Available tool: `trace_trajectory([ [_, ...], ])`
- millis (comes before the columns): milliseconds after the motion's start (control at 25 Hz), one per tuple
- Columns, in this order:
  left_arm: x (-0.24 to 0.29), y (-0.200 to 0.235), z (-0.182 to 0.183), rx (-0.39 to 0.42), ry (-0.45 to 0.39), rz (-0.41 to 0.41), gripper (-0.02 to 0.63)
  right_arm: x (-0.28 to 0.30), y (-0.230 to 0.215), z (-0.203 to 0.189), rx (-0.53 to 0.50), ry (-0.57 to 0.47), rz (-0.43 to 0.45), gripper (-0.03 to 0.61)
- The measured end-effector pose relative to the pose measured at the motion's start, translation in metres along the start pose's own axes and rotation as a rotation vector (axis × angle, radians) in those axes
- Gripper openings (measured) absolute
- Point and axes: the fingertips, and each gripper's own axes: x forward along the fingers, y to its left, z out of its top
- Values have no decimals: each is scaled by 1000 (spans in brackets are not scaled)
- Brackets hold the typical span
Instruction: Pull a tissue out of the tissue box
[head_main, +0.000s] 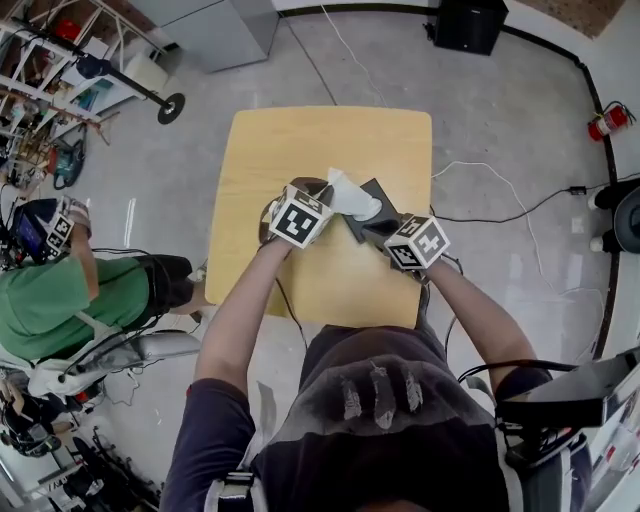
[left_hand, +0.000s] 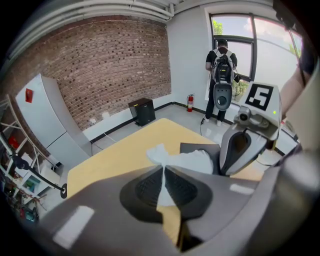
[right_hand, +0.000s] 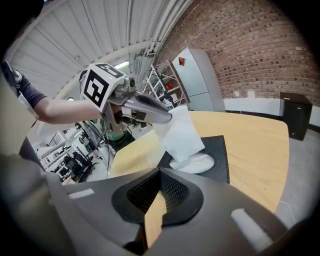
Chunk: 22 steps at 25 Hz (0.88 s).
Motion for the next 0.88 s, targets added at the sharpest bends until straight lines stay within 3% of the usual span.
trace_trajectory([
  [120,-25,31,-24,-33,4,56,11,29,19,15,-11,-6,47,-3],
  [280,-9,28,1,-54,-67,38,11,14,-3,1,10,16,-8,-3],
  [640,-20,31,5,-95,-91,69,9,2,-4,-6,19,8,-14,-2],
  [880,-35,48,-3,-190,-138,149,9,3,-6,-4,-6,23,14,-2],
])
